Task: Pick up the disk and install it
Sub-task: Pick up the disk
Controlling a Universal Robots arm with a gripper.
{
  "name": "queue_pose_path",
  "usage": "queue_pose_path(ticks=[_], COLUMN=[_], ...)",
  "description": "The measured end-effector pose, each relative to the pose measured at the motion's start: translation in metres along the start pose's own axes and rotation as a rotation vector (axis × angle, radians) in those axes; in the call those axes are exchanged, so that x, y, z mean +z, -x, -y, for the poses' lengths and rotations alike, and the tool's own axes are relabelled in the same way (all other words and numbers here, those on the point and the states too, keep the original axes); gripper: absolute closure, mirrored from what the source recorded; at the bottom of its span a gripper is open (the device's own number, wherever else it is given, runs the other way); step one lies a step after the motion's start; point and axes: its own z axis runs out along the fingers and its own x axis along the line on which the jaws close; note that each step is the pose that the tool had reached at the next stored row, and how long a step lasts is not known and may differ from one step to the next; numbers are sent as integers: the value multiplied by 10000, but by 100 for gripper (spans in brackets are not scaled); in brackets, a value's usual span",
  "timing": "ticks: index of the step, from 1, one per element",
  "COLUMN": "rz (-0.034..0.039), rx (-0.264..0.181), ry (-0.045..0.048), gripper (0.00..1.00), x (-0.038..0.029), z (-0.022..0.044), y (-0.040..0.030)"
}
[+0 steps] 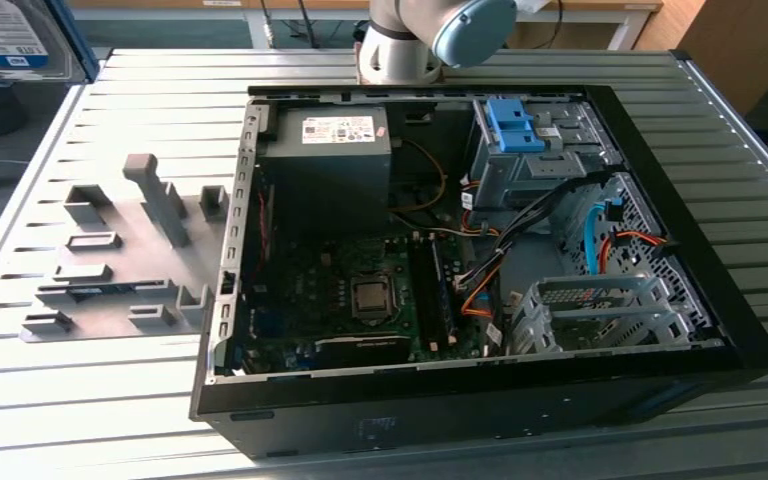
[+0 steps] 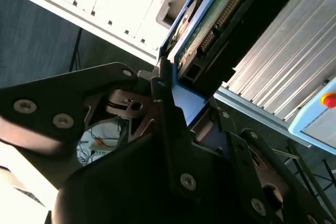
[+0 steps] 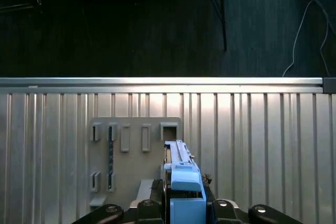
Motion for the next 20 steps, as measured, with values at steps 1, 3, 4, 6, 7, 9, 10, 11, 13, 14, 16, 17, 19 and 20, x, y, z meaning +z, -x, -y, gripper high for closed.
queue_pose_path(ticks=[1,3,4,6,7,9,10,11,13,14,16,17,19,20], rz=[1,1,-1,0,0,0,0,0,0,0,0,0,0,0], rx=[-1,1,0,1,2,0,1,1,1,1,1,0,0,1], ry=[0,-2,0,-1,-1,-1,0,0,-1,-1,0,0,0,0], gripper=[63,63,63,63,63,63,63,63,63,63,63,63,63,63], x=[-2,-3,-4,-3,-3,-4,-5,-5,-5,-5,-5,-5,-5,-5], z=[11,81,100,101,101,128,153,154,154,154,156,157,162,164], y=[0,2,2,2,2,3,3,3,3,3,3,3,3,3])
